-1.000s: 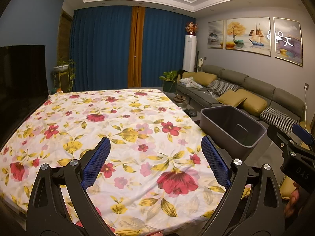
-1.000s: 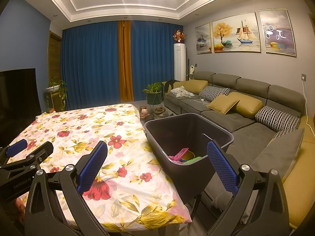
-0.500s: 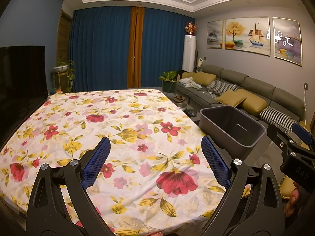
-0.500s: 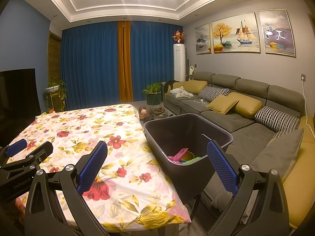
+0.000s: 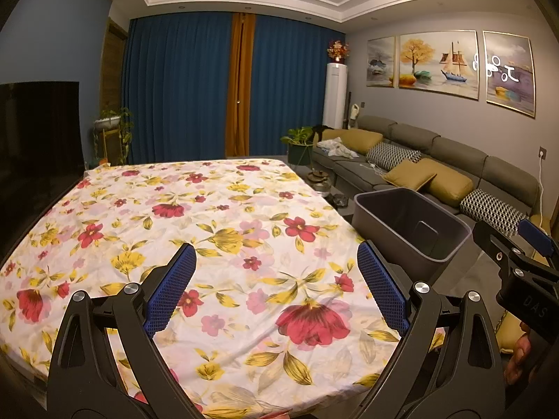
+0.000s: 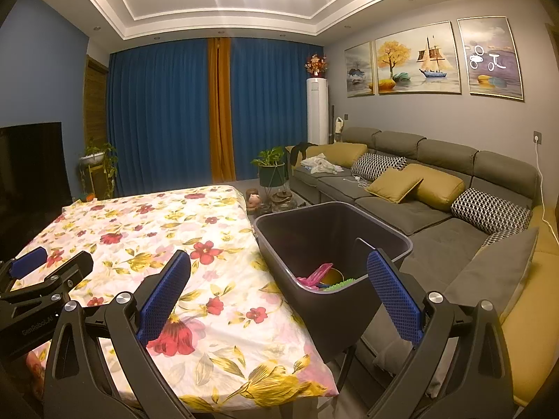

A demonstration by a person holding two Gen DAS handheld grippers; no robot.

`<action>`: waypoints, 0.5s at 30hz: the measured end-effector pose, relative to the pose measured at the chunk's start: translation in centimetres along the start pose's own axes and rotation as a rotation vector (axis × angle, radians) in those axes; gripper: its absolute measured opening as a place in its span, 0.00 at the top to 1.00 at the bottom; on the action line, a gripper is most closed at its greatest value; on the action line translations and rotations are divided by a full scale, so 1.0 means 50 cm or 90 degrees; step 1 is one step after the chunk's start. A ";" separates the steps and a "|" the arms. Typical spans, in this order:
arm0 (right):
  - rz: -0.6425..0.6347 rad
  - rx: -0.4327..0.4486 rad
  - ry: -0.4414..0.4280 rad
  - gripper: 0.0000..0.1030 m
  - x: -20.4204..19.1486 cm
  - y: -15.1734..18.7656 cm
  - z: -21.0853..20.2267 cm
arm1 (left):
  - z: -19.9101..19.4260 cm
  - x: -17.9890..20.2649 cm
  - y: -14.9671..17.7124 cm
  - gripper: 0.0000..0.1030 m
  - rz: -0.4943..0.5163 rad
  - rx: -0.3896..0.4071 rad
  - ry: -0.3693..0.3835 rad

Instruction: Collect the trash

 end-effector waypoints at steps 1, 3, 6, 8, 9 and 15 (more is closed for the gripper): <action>0.000 -0.001 0.000 0.06 -0.001 0.000 0.001 | -0.001 0.001 0.000 0.12 0.001 0.003 0.003; 0.001 -0.001 0.000 0.06 0.001 0.002 0.000 | -0.003 0.003 -0.001 0.23 0.008 0.007 0.003; 0.001 -0.001 0.000 0.06 0.002 0.002 0.000 | -0.002 0.004 0.001 0.29 0.011 0.004 0.006; 0.002 0.000 0.002 0.06 0.003 0.003 -0.001 | -0.001 0.004 0.002 0.29 0.010 0.002 0.009; 0.002 -0.001 0.002 0.06 0.003 0.003 -0.001 | -0.001 0.005 0.002 0.29 0.012 0.002 0.007; 0.005 -0.002 0.003 0.06 0.004 0.006 0.000 | -0.002 0.007 0.004 0.23 0.014 0.001 0.007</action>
Point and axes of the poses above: each gripper's, at about its wrist camera, not at the fingertips, and z roughly the way its jaws point, x to its right, y to its underside, the point moved 3 cm from there along z, roughly the way its jaws point, and after that the axes turned 8 degrees about y, right-handed, at the moved point
